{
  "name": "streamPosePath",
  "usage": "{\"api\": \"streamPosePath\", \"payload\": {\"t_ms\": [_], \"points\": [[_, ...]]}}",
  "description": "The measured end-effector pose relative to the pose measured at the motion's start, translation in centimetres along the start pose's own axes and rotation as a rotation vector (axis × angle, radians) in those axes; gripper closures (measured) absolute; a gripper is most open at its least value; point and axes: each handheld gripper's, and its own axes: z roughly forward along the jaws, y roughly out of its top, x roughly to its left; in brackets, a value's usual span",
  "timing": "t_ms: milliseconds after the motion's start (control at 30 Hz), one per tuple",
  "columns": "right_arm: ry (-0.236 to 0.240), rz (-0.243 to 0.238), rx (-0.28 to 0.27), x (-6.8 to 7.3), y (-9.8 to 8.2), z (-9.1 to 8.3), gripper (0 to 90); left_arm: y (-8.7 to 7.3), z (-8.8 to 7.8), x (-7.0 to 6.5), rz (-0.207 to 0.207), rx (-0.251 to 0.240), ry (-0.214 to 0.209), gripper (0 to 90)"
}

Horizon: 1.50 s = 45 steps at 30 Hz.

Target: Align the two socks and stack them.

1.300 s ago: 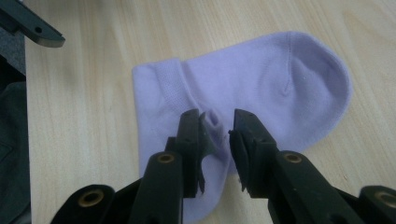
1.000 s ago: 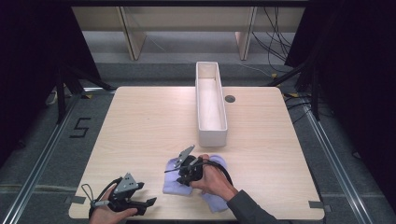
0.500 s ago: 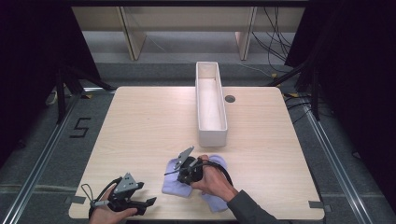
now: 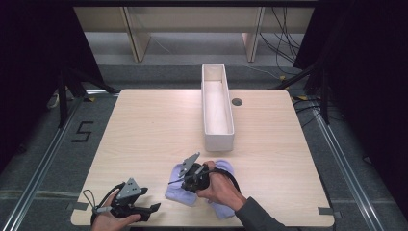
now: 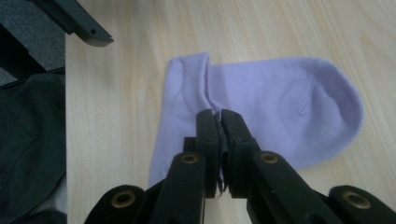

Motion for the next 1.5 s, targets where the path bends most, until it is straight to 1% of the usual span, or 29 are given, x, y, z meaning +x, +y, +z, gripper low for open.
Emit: {"api": "streamPosePath", "payload": {"t_ms": [33,133,200,233,300,333,367,433,500,567,600,633,733,767,833,867,900,933,967,1000,1033,1100,1133,1167,1233,1267,1333,1433,1500], "points": [[0.0,-0.009,0.001,0.1,0.1,-0.1,86.6,0.0,0.0,0.0,0.0,0.0,0.0,25.4],[0.001,-0.017,0.001,0.4,0.2,-0.4,86.7,0.0,0.0,0.0,0.0,0.002,0.0,25.4],[-0.005,-0.014,0.0,0.7,0.2,-0.6,86.6,0.0,0.0,0.0,-0.002,0.002,0.002,25.5],[-0.007,-0.026,-0.003,0.7,0.3,-0.7,86.6,0.0,-0.1,0.1,-0.002,0.003,0.002,25.4],[-0.01,-0.024,-0.005,1.0,0.4,-0.9,86.6,-0.1,0.0,0.1,-0.013,-0.002,0.002,25.5],[-0.014,-0.033,-0.003,1.2,0.5,-1.1,86.6,-0.1,0.0,0.2,-0.001,0.009,0.013,25.4],[-0.013,-0.035,-0.004,1.3,0.6,-1.1,86.6,-0.1,-0.1,0.2,-0.011,0.001,0.003,25.5],[-0.012,-0.05,-0.008,1.6,0.7,-1.2,86.6,-0.1,-0.1,0.2,-0.016,-0.002,0.008,25.5],[-0.019,-0.052,-0.003,1.9,0.8,-1.3,86.6,-0.2,-0.2,0.4,-0.014,0.007,0.008,25.5],[-0.022,-0.063,-0.003,2.2,0.9,-1.3,86.5,-0.2,-0.3,0.4,-0.013,0.005,0.014,25.5],[-0.015,-0.072,-0.004,2.3,0.9,-1.2,86.5,-0.3,-0.2,0.4,-0.021,-0.012,0.005,25.5],[-0.02,-0.073,-0.002,2.5,0.9,-1.2,86.5,-0.3,-0.3,0.5,-0.021,-0.005,0.007,25.5],[-0.016,-0.083,0.001,2.8,1.0,-1.1,86.3,-0.4,-0.3,0.5,-0.034,-0.017,0.014,25.5],[-0.016,-0.081,0.003,3.0,1.0,-1.1,86.3,-0.4,-0.4,0.6,-0.026,-0.005,0.012,25.5],[-0.014,-0.086,0.006,3.1,1.0,-1.0,86.1,-0.6,-0.5,0.7,-0.035,-0.007,0.019,25.5],[-0.011,-0.087,0.006,3.3,1.1,-0.9,86.1,-0.6,-0.6,0.7,-0.028,0.001,0.017,25.5],[-0.009,-0.088,0.005,3.3,1.1,-0.9,86.1,-0.7,-0.5,0.7,-0.043,-0.014,0.016,25.5],[-0.01,-0.097,0.005,3.3,1.1,-0.9,86.1,-0.7,-0.6,0.8,-0.039,-0.008,0.025,25.5],[-0.006,-0.101,0.004,3.4,1.1,-0.9,86.1,-0.7,-0.7,0.8,-0.041,-0.007,0.02,25.5],[-0.008,-0.097,0.005,3.5,1.2,-0.9,86.0,-0.8,-0.7,0.8,-0.045,-0.009,0.035,25.5],[-0.01,-0.092,0.006,3.6,1.2,-0.9,85.9,-0.8,-0.7,0.9,-0.042,-0.006,0.032,25.4],[-0.014,-0.103,0.01,3.8,1.2,-0.8,85.8,-0.9,-0.8,0.9,-0.04,-0.005,0.02,25.5],[-0.011,-0.105,0.013,3.9,1.2,-0.8,85.8,-0.9,-0.8,0.9,-0.042,-0.007,0.021,25.5],[-0.008,-0.12,0.012,4.1,1.3,-0.7,85.7,-0.9,-0.8,0.9,-0.042,-0.006,0.021,25.4],[-0.009,-0.114,0.015,4.3,1.3,-0.7,85.6,-0.9,-0.8,0.9,-0.044,-0.007,0.022,25.5],[-0.004,-0.115,0.016,4.4,1.3,-0.6,85.6,-1.0,-0.8,0.9,-0.046,-0.016,0.02,25.5],[0.001,-0.125,0.017,4.6,1.4,-0.5,85.6,-1.0,-0.8,0.9,-0.047,-0.008,0.024,25.5],[0.006,-0.122,0.021,4.8,1.4,-0.4,85.5,-1.0,-0.8,0.9,-0.048,-0.009,0.024,25.5],[0.01,-0.132,0.021,4.9,1.5,-0.3,85.5,-1.0,-0.8,0.9,-0.048,-0.01,0.024,25.5]]}}
